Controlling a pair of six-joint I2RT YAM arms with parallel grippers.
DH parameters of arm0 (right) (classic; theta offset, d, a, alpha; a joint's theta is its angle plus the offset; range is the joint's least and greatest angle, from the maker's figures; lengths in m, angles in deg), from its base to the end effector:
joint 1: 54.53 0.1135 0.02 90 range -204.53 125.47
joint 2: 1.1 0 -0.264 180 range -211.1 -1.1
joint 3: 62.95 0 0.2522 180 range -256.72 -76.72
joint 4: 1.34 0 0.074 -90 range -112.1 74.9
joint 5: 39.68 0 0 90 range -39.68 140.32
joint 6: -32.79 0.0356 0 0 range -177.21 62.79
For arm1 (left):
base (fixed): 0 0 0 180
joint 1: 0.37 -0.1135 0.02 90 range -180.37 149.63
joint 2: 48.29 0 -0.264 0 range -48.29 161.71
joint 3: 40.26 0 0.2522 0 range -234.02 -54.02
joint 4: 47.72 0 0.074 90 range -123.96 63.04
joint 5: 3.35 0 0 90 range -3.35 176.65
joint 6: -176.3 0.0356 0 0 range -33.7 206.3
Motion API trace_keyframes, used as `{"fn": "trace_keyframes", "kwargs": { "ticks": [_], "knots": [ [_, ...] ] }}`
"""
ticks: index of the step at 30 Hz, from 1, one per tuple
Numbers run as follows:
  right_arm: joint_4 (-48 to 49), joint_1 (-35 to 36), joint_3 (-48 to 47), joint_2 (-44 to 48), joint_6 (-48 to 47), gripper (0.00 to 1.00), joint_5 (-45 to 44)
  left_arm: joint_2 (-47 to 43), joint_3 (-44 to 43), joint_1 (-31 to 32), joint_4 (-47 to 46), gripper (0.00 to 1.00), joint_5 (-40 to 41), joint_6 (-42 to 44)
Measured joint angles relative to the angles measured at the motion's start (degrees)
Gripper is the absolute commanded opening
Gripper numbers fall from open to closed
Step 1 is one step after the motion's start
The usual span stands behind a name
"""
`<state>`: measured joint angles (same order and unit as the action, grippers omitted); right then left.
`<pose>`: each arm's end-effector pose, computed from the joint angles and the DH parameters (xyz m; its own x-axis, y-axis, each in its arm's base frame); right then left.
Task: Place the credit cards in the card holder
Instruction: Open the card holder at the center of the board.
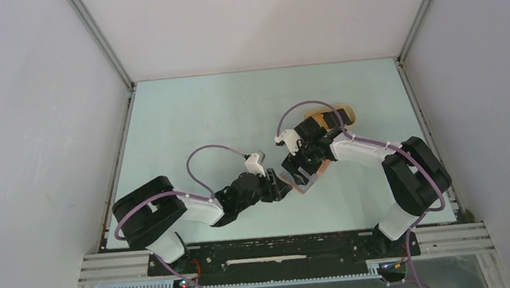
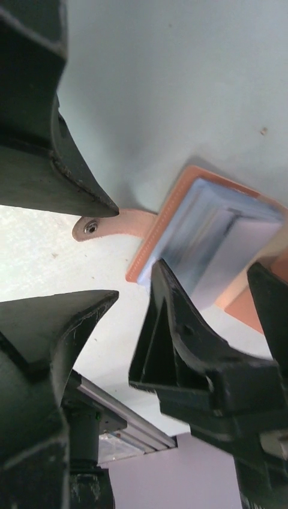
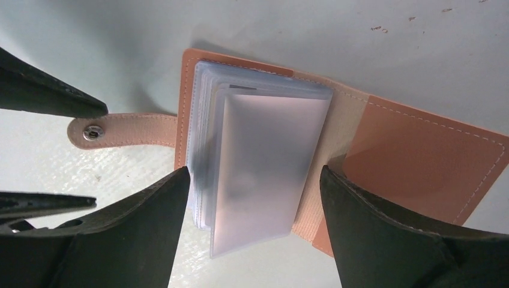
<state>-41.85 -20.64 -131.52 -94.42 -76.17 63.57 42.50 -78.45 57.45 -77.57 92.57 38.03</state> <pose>0.2526 0.1795 0.1728 -0.5108 -0.7241 -0.4634 -0.8336 0.5490 0.0609 0.1510 -0.2331 0.1348 -0.7276 -0.2376 -0.6436 0.3729 0.6505 -0.6617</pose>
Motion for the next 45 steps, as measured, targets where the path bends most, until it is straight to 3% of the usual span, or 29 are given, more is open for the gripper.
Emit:
{"fn": "trace_keyframes", "kwargs": {
  "ticks": [10, 18, 23, 32, 36, 45],
  "knots": [
    [0.0, 0.0, -0.1, -1.0, 0.0, 0.86, -0.8, 2.4, -3.2, 0.5, 8.1, 0.50, 1.3, -1.6],
    [-0.2, -0.1, -0.1, -1.2, 0.1, 0.79, -0.6, 0.7, -4.2, 1.7, 12.6, 0.62, 3.8, -1.8],
    [-0.6, -1.0, -0.1, -1.2, 0.2, 0.77, 0.0, -3.0, -4.2, 2.8, 18.5, 0.63, 6.2, -1.8],
    [-1.3, -1.7, -0.7, -1.3, 0.2, 0.75, 0.8, -1.6, -4.3, 2.5, 17.0, 0.61, 5.8, -3.3],
    [-1.4, -1.8, -0.8, -1.3, 0.2, 0.76, 0.9, 1.3, -5.8, 1.6, 14.4, 0.56, 4.4, -4.5],
    [-1.4, -2.1, -0.8, -1.4, 0.2, 0.79, 1.2, 5.0, -7.2, 0.6, 12.2, 0.26, 3.6, -5.9]
  ]
}}
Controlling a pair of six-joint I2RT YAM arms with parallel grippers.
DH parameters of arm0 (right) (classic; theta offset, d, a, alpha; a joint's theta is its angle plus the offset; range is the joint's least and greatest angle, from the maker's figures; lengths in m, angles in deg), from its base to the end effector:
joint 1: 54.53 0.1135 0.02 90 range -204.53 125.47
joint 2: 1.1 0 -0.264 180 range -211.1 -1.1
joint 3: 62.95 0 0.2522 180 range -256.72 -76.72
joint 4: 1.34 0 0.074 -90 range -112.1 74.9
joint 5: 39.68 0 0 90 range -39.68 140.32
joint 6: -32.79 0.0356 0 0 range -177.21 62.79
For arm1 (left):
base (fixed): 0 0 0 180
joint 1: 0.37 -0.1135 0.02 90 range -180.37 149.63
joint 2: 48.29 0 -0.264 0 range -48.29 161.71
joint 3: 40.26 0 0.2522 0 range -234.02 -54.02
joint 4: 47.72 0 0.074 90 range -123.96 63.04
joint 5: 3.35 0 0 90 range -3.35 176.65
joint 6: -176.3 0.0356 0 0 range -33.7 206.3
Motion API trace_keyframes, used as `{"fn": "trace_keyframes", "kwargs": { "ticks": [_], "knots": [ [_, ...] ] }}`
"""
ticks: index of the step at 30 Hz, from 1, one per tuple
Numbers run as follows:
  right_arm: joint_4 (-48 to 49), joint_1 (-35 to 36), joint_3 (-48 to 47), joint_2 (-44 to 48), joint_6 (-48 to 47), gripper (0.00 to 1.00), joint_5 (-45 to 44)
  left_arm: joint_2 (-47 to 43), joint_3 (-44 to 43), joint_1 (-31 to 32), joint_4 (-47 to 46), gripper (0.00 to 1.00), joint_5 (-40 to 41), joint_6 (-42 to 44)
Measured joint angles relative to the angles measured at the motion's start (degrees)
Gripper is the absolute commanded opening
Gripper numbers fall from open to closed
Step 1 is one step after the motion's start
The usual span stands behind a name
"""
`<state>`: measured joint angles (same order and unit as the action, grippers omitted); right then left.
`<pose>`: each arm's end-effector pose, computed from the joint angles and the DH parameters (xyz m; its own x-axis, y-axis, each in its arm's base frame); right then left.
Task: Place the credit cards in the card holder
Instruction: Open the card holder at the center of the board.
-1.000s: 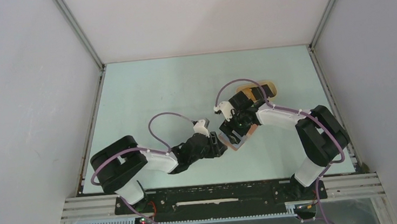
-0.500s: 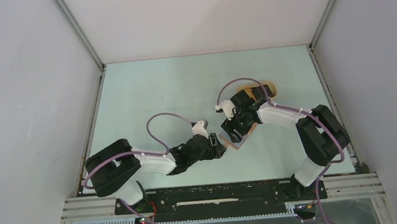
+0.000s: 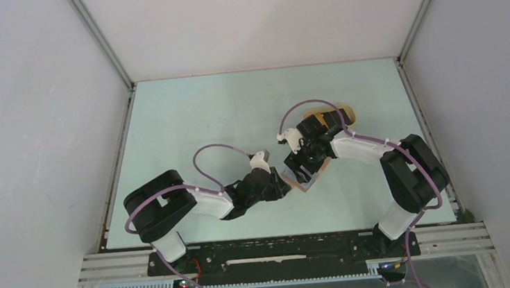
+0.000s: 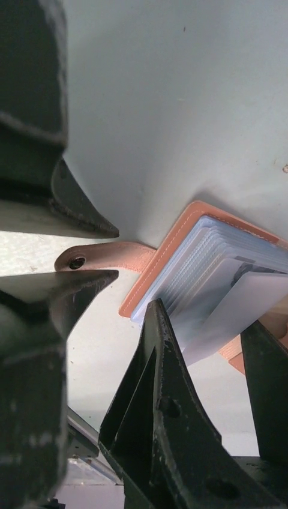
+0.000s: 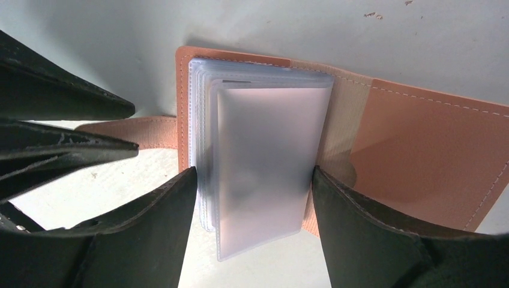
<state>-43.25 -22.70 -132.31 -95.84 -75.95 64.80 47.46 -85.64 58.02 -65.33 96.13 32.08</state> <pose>0.2600 0.1719 0.1684 -0.5518 -0.7087 -0.4397 -0.8130 0.5745 0.0944 0.1617 -0.2516 0.1229 -0.7884 -0.2457 -0.5640 0.2186 0.7451 -0.6301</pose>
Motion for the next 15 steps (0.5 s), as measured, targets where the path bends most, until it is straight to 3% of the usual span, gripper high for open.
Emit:
{"fn": "trace_keyframes", "kwargs": {
  "ticks": [5, 15],
  "knots": [
    [-0.3, 0.0, -0.3, 0.0, 0.0, 0.79, 0.0, 0.7, 0.0, 0.0, 0.2, 0.01, -0.7, 0.0],
    [-0.3, 1.5, -0.3, 0.0, -0.6, 0.81, -2.6, -0.5, 1.0, -0.1, -1.8, 0.00, -2.7, 0.2]
  ]
}}
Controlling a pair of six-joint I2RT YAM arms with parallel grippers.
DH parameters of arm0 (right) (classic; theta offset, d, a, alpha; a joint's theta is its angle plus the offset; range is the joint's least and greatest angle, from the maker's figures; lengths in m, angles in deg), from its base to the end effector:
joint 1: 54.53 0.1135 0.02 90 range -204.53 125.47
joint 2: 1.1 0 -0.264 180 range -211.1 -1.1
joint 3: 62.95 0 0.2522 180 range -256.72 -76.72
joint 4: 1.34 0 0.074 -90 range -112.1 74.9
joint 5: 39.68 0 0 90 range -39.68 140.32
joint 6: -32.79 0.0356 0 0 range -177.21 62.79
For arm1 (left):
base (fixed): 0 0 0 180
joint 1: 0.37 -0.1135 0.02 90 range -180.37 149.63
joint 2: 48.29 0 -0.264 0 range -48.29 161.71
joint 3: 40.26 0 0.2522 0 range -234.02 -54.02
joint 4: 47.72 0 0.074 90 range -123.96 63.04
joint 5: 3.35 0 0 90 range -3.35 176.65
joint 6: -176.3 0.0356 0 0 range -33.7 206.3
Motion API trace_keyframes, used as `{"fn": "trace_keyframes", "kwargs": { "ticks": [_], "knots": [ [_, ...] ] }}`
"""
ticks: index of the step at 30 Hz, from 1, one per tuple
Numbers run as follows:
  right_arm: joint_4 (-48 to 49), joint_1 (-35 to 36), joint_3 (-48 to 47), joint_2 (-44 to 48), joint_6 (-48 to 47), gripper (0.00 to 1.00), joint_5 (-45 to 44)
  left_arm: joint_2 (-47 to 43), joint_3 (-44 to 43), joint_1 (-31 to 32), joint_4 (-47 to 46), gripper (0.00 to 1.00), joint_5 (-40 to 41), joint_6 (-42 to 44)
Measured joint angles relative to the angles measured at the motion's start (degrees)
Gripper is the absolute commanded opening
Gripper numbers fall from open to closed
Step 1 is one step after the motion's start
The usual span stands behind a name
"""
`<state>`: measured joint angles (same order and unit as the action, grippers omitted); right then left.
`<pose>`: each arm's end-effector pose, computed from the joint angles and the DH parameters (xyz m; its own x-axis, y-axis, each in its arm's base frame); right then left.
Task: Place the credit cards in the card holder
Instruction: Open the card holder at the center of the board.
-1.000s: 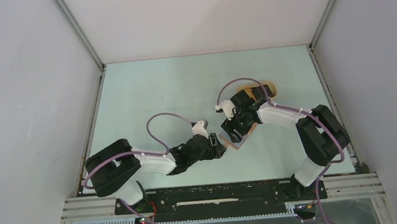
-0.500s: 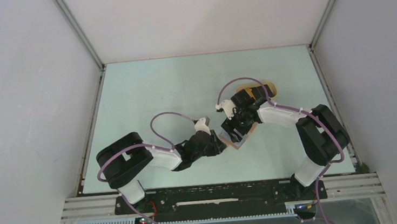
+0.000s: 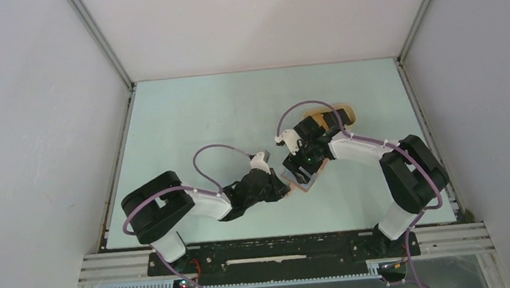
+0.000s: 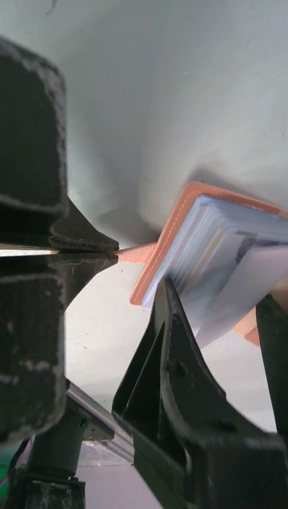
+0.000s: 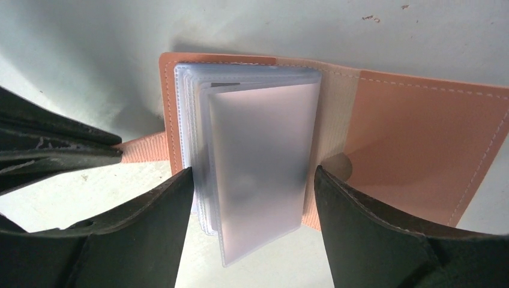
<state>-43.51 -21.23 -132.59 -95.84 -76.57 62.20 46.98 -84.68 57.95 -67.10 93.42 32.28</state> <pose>0.2570 0.1776 0.1692 -0.5272 -0.7344 -0.4275 -0.8252 0.5626 0.0510 0.1594 -0.2503 0.1237 -0.8022 -0.2303 -0.5509 0.2436 0.7162 -0.6540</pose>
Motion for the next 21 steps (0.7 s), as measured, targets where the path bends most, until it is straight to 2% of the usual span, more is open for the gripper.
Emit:
{"fn": "trace_keyframes", "kwargs": {
  "ticks": [9, 21],
  "knots": [
    [1.1, 3.1, 0.0, 0.9, -1.6, 0.87, -4.7, -2.2, 2.3, -0.4, -2.3, 0.00, -1.6, 0.0],
    [3.7, 4.5, 1.5, 4.3, -3.1, 0.84, -8.1, -4.0, 4.9, -1.1, -5.4, 0.00, -1.6, -0.1]
  ]
}}
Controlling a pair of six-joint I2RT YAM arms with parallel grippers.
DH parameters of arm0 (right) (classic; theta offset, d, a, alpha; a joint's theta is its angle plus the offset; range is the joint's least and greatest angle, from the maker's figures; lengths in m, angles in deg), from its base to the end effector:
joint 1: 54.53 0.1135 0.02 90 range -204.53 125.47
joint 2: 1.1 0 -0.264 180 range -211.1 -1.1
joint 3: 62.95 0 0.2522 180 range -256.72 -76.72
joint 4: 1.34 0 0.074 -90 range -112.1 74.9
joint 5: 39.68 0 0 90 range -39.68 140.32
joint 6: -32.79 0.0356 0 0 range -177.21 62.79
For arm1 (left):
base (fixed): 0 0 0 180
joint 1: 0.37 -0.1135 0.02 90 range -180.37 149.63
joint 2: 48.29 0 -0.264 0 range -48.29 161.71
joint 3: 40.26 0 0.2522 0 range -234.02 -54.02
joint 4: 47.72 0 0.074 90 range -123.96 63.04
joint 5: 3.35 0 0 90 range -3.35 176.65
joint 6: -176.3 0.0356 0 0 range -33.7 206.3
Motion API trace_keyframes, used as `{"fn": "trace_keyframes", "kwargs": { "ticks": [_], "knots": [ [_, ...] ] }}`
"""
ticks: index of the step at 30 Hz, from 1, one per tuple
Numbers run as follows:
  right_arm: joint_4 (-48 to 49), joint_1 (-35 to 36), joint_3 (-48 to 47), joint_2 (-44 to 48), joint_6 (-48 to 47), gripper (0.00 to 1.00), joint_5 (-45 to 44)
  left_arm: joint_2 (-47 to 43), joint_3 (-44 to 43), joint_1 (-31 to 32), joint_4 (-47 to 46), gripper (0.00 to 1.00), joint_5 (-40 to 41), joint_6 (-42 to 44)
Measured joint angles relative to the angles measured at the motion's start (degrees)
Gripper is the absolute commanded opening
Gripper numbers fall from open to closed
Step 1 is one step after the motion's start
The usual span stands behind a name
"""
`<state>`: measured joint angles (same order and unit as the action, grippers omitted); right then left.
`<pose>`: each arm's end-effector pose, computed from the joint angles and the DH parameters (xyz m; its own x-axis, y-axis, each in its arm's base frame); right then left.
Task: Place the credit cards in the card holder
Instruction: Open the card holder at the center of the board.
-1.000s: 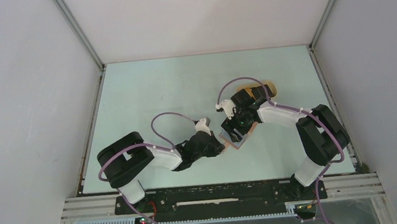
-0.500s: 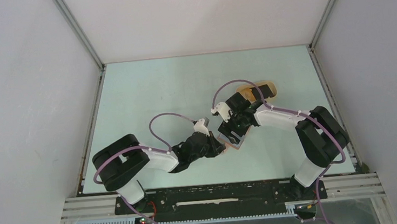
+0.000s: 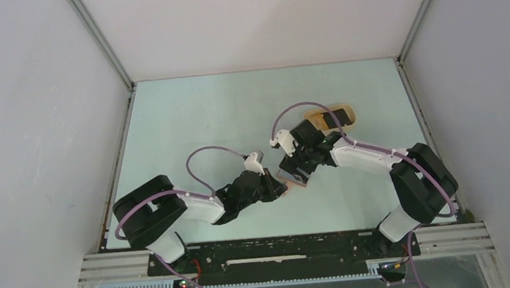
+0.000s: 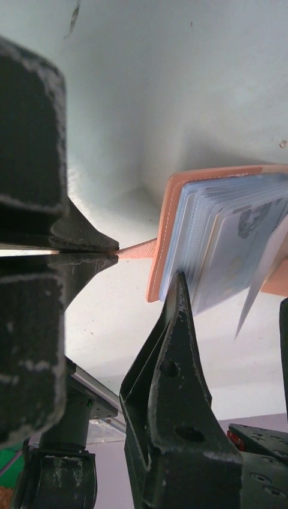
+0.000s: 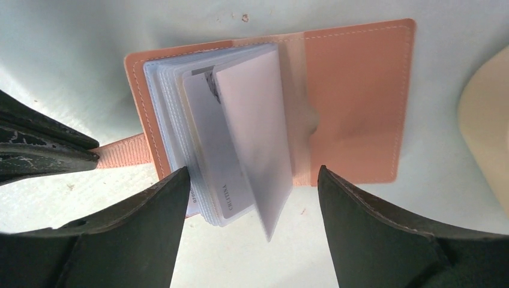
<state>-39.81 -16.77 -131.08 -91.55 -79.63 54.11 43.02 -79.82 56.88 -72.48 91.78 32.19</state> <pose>0.2427 0.1910 0.1861 -0.3951 -0.7874 -0.4731 -0.8516 0.5071 -0.1328 0.1540 -0.2335 0.1297 -0.7876 -0.2670 -0.5553 0.2669 0.6644 -0.6981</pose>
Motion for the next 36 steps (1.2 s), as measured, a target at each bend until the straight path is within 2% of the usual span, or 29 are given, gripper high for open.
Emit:
{"fn": "trace_keyframes", "kwargs": {
  "ticks": [12, 24, 30, 36],
  "knots": [
    [2.9, -1.3, 0.9, 6.6, -0.7, 0.81, -4.0, -1.5, 0.1, -0.1, -0.5, 0.00, -2.4, 0.1],
    [4.1, -6.8, 0.9, 6.6, -0.9, 0.77, -4.7, -8.6, 0.7, -0.1, 7.0, 0.00, -4.9, 2.1],
    [2.2, -8.4, 0.9, 6.4, -0.9, 0.77, 2.2, -9.7, 0.7, -0.3, 11.9, 0.00, -4.9, 3.2],
    [-1.8, -7.8, 0.9, 9.0, -3.7, 0.77, 18.3, -9.8, 0.7, -0.5, 15.6, 0.00, -5.0, 3.7]
  ]
}}
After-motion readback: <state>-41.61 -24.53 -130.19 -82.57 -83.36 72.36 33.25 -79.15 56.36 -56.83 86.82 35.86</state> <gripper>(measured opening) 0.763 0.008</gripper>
